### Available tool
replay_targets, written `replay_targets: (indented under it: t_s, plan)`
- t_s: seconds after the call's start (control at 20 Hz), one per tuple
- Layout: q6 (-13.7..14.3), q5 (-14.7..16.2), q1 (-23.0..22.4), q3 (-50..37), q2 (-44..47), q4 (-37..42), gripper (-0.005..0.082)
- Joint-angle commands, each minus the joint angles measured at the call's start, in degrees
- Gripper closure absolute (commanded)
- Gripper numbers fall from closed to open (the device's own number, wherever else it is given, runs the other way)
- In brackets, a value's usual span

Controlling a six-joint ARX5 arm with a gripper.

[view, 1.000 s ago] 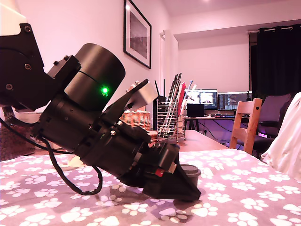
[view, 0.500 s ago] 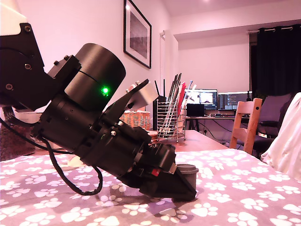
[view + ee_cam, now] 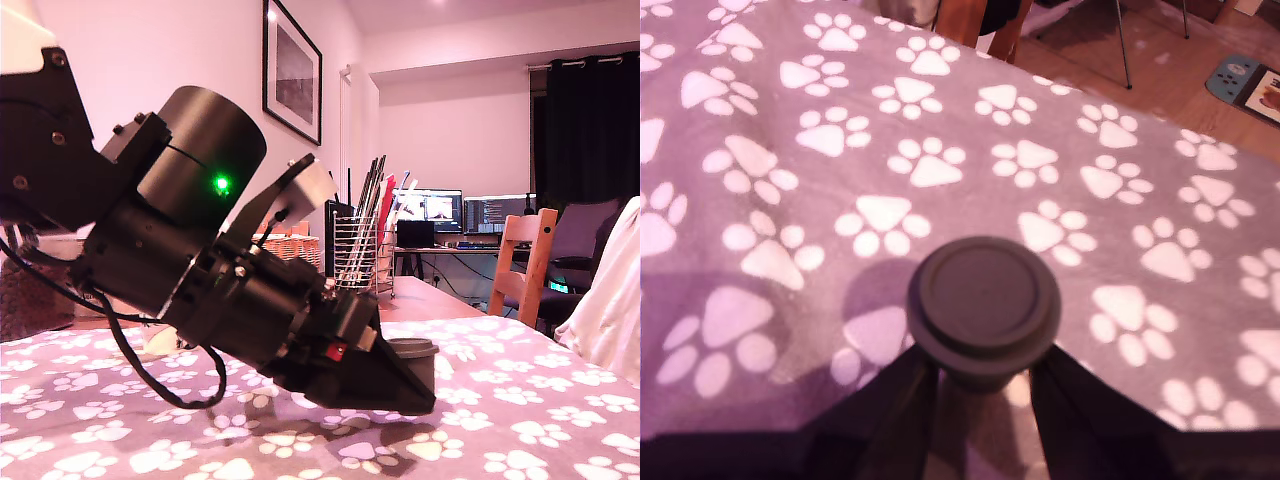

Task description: Pick up the coffee capsules on the table and drop them inside the coffee cup

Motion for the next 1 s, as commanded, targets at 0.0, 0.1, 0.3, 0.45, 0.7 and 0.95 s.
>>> replay_targets:
  t_s: [0.0, 0.1, 0.3, 0.45, 0.7, 0.95]
  plan:
    - [0.3, 0.2, 0.1, 0.2, -3.0, -0.8, 0.0542]
    - [0.3, -0.2, 0.6, 0.2, -5.1, -2.7, 0.0542]
    - [0.3, -0.3, 2.2, 0.2, -9.1, -6.4, 0.0542]
    - [0.6, -0.5, 3.8, 0.2, -12.0, -8.7, 0.0542]
    - [3.2, -2.1, 6.8, 0.2, -17.0, -13.3, 0.0542]
    - [3.3, -2.4, 10.9, 0.2, -21.6, -15.5, 0.0542]
